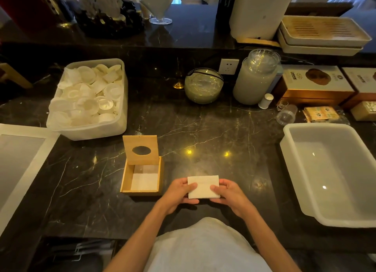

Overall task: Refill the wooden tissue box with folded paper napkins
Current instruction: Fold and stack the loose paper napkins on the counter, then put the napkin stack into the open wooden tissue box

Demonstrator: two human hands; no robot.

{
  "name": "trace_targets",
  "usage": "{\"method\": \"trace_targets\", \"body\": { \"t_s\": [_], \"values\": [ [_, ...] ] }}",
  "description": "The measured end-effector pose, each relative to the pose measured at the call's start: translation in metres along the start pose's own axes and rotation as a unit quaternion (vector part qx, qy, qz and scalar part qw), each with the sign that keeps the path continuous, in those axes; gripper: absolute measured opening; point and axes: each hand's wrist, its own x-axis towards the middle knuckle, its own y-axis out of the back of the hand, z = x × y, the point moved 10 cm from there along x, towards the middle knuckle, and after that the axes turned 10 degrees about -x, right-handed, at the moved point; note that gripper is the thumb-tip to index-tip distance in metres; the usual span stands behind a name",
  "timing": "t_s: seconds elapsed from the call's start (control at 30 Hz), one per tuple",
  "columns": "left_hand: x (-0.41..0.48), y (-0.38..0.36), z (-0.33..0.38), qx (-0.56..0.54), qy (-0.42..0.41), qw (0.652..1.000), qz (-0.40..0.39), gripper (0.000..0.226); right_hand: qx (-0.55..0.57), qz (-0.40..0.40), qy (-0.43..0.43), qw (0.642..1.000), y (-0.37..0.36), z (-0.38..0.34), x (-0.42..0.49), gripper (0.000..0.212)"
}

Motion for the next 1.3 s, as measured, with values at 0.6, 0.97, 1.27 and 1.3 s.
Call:
{"method": "trace_targets", "body": {
  "t_s": [0.6,0.97,1.27,1.3],
  "values": [
    [-0.111,0.170,0.114,0.142,-0.214,0.916,0.308,0.018,0.049,-0.201,0.009,0.978,-0.150,-0.083,0.011,0.042],
    [-0.085,0.194,0.068,0.092,-0.094,0.981,0.142,0.048,0.154,-0.087,0.047,0.983,-0.191,-0.081,0.001,0.044],
    [-0.084,0.191,0.062,0.038,-0.053,0.997,0.037,0.059,-0.490,0.028,0.198,0.848,-0.224,-0.164,-0.004,0.040],
    [-0.084,0.191,0.062,0.035,-0.056,0.997,0.038,0.058,-0.562,0.037,0.190,0.804,-0.233,-0.165,0.001,0.043]
  ]
}}
